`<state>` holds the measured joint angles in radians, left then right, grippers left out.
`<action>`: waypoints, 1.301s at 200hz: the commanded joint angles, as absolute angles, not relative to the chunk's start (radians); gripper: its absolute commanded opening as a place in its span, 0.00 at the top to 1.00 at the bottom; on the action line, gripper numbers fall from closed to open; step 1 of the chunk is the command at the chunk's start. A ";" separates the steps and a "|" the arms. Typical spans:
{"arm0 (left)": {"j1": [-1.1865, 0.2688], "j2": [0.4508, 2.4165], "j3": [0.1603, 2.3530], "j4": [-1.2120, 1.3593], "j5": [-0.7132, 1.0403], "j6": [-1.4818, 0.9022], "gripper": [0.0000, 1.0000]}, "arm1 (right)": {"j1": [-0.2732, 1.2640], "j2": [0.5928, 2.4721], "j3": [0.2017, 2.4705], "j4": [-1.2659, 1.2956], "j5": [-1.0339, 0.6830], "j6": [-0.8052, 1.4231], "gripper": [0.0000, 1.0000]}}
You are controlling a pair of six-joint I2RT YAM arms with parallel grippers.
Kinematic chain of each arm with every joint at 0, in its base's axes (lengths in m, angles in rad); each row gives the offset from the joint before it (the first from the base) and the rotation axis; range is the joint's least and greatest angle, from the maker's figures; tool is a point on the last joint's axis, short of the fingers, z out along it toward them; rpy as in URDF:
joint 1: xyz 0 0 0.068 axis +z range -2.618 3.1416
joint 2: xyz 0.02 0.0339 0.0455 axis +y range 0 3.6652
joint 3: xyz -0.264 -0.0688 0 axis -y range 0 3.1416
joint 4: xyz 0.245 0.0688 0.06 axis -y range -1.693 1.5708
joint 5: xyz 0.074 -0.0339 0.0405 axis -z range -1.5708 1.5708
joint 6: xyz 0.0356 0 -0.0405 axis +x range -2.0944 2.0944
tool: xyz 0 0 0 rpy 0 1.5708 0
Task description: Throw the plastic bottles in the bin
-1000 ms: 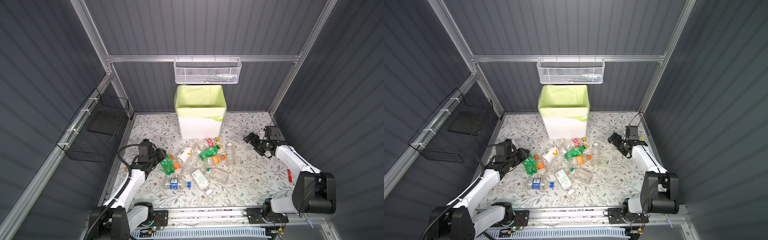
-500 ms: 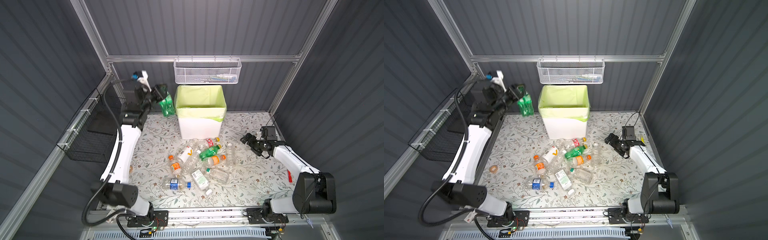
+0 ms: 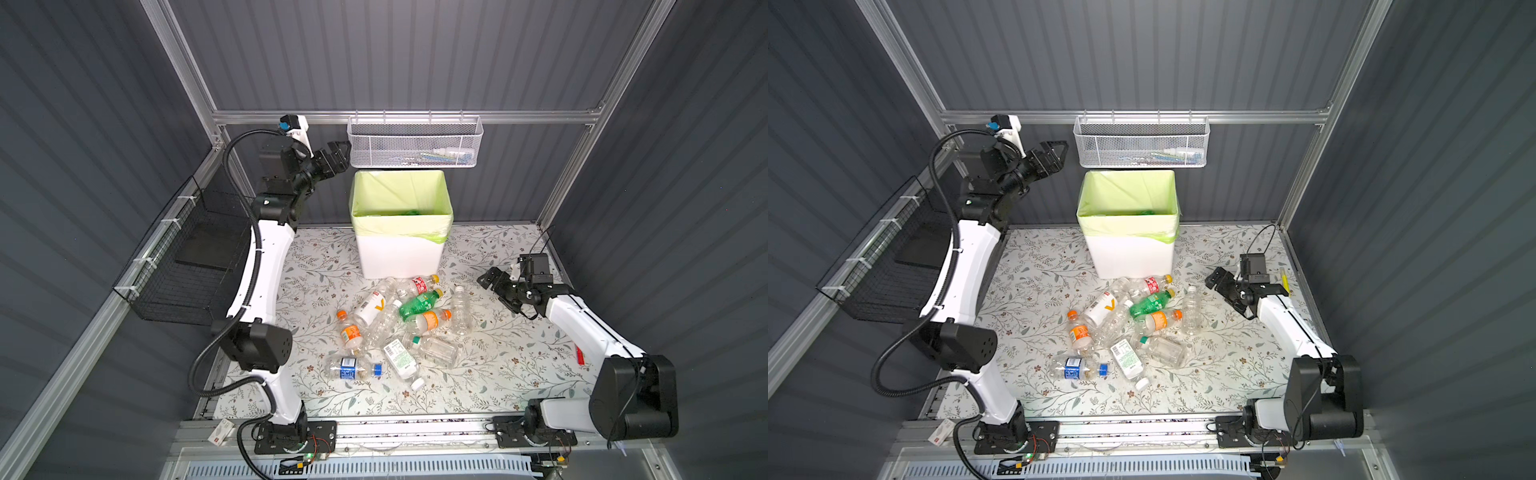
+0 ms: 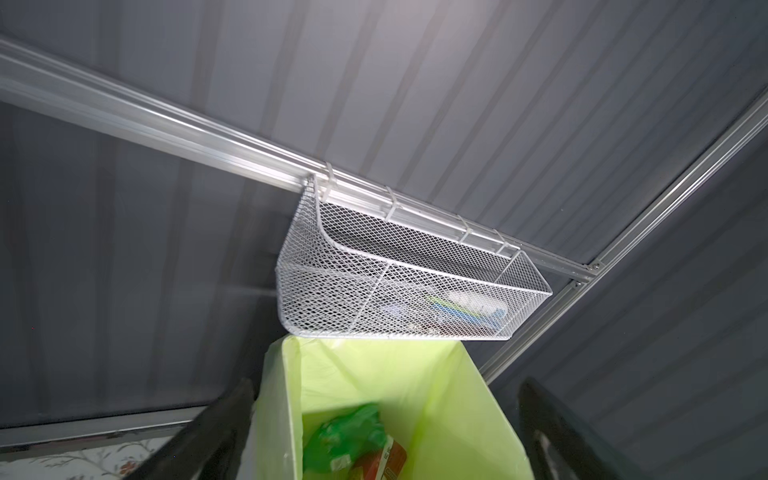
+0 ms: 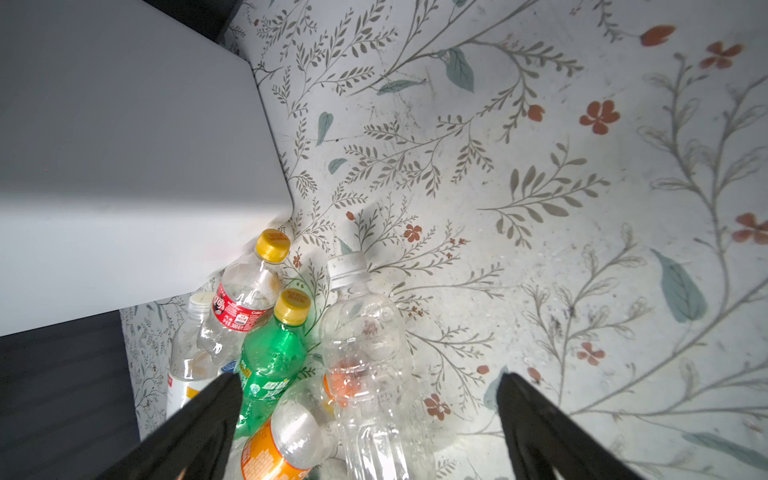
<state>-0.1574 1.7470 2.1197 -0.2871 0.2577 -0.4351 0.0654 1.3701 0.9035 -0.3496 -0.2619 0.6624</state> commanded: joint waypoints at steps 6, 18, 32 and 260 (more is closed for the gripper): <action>-0.133 1.540 1.885 -0.241 0.186 -0.329 0.01 | 0.122 1.396 0.934 -0.415 -0.220 0.594 0.02; -0.106 1.467 1.719 -0.234 0.158 -0.322 0.01 | 0.146 1.400 0.949 -0.444 -0.196 0.562 0.02; -0.084 1.404 1.547 -0.259 0.135 -0.316 0.01 | 0.168 1.401 0.967 -0.491 -0.165 0.526 0.03; -0.063 1.174 0.746 -0.200 0.300 -0.526 0.01 | 0.354 1.667 0.989 -0.416 -0.014 0.542 0.37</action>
<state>-0.0597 1.1561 0.7223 -0.2020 0.2646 -0.5285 0.3500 1.6859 1.0153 -0.4278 -0.0364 0.5274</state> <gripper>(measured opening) 0.994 0.675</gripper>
